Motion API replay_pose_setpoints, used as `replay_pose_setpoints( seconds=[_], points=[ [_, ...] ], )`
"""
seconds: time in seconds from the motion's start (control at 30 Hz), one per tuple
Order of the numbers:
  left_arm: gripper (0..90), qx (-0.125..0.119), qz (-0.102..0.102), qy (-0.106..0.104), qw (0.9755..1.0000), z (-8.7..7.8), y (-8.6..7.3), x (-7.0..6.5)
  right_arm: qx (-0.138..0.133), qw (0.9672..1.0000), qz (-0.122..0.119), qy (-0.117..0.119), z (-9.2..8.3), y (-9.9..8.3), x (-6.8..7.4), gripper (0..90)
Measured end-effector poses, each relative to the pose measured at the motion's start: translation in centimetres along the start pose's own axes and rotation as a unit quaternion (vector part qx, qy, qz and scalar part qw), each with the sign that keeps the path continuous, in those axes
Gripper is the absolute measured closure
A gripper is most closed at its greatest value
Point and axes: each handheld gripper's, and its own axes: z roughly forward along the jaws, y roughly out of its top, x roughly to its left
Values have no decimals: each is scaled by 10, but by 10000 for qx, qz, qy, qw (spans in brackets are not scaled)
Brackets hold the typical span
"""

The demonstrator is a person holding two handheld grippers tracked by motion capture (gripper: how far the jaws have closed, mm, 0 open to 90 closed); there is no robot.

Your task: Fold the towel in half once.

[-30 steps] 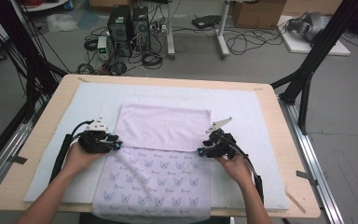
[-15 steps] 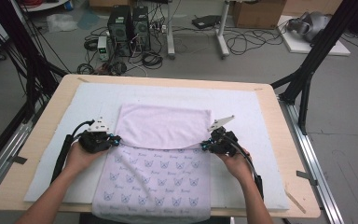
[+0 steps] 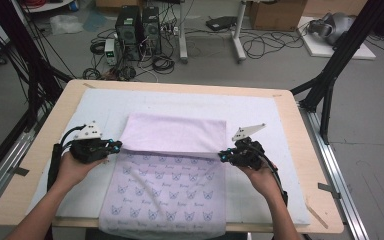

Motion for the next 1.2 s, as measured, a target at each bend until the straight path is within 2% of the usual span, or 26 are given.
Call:
replay_pose_setpoints(
  seconds=[0.13, 0.33, 0.47, 0.53, 0.57, 0.6, 0.67, 0.77, 0.87, 1.0, 1.13, 1.2],
  points=[
    [861, -31, 88, -26, 10000, -17, -6, -17, -136, 9997, -176, 90, -15, -3, 17, 856],
    [862, -30, 277, -109, 9996, -46, -21, -47, -218, 9987, -407, 225, -34, -15, 51, 857],
    [861, 35, 363, -233, 9991, -64, -35, -68, -240, 9975, -454, 488, -47, -28, 75, 858],
    [854, 85, 364, -310, 9988, -66, -41, -73, -248, 9963, -518, 632, -51, -35, 85, 818],
    [825, 86, 321, -331, 9989, -67, -44, -75, -206, 9962, -557, 635, -52, -37, 89, 754],
    [766, 106, 271, -349, 9990, -66, -46, -74, -188, 9963, -586, 595, -52, -39, 91, 730],
    [711, 123, 242, -302, 9992, -64, -47, -69, -152, 9965, -576, 585, -51, -39, 88, 708],
    [664, 58, 191, -241, 9995, -57, -41, -61, -208, 9974, -452, 519, -47, -34, 78, 667],
    [638, 6, 164, -178, 9997, -47, -29, -50, -153, 9984, -434, 317, -39, -24, 65, 629],
    [600, 2, 91, -14, 10000, -28, -13, -31, -126, 9994, -299, 81, -24, -7, 38, 591],
    [592, 34, -127, 68, 9999, -6, -2, -10, -74, 9998, -141, -118, -10, 8, 13, 567],
    [590, 99, -128, 132, 9998, 6, 4, 0, 10, 9998, -48, -196, -3, 15, -1, 551]
  ],
)
